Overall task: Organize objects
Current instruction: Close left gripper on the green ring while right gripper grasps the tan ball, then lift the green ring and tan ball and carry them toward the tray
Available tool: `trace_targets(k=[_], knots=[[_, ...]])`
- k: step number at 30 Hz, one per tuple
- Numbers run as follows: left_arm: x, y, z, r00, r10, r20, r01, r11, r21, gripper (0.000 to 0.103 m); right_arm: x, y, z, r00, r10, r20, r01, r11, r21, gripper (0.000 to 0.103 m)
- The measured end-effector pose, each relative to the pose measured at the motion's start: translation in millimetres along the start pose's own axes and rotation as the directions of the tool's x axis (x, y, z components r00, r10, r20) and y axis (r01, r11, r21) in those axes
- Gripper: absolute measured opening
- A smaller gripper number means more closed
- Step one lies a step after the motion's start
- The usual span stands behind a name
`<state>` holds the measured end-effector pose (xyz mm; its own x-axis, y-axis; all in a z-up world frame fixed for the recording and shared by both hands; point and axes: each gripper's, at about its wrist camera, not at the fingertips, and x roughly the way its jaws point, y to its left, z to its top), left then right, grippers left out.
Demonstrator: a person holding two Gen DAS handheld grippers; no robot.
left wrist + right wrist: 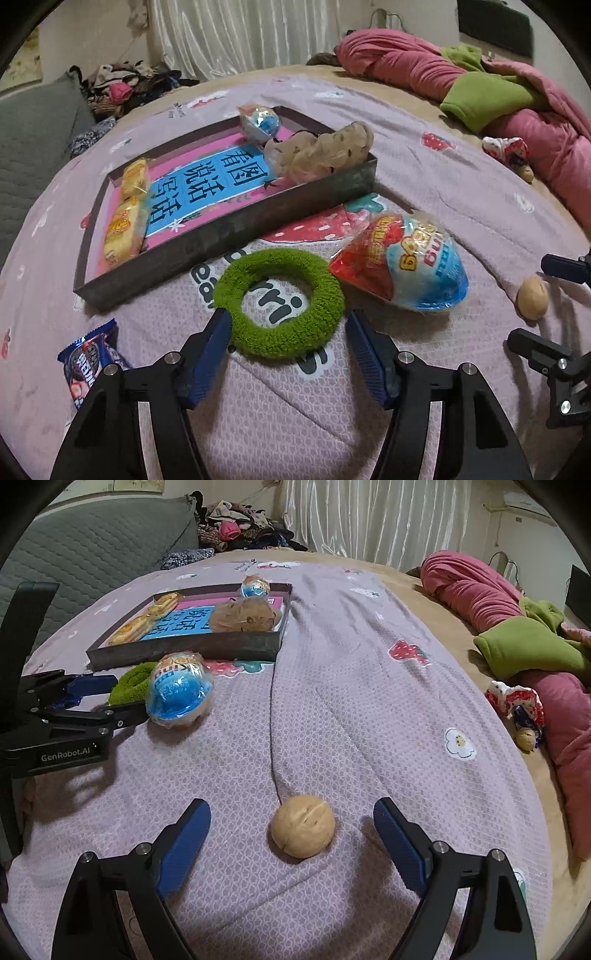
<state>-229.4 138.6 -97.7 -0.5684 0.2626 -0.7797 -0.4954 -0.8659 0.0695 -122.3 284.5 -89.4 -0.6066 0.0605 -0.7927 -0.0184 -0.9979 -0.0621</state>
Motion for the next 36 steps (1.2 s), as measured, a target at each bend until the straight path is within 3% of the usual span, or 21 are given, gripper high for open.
trace_targets(k=[2,7,10,13,20,36], knots=[[1,0,3,1.000,-0.007,-0.003,0.007,1.000,0.006,0.066,3,0,1,1.000,0.001,-0.007,-0.001,1.000,0.002,0.090],[7,-2,9,0.999,-0.035,-0.011,0.035,0.999,0.027,0.050,9,-3,0,1.000,0.021,-0.013,-0.020,0.999,0.029,0.083],[11,-1,9,0.994,-0.102,-0.026,0.102,0.995,0.008,0.028,10,-9,-1,0.999,0.049,-0.004,-0.049,0.997,0.062,0.070],[13,-2,6,0.993,-0.115,-0.031,0.116,0.993,0.007,0.023,10,-14,-2,0.998,0.070,-0.004,-0.070,0.994,0.080,0.063],[16,5,5,0.986,-0.156,-0.051,0.155,0.987,-0.035,0.013,7,-10,-4,0.996,0.091,-0.004,-0.090,0.995,0.045,0.033],[-12,8,-15,0.990,-0.131,-0.051,0.127,0.989,-0.069,0.011,-17,7,-7,0.992,0.124,0.026,-0.124,0.992,-0.002,0.033]])
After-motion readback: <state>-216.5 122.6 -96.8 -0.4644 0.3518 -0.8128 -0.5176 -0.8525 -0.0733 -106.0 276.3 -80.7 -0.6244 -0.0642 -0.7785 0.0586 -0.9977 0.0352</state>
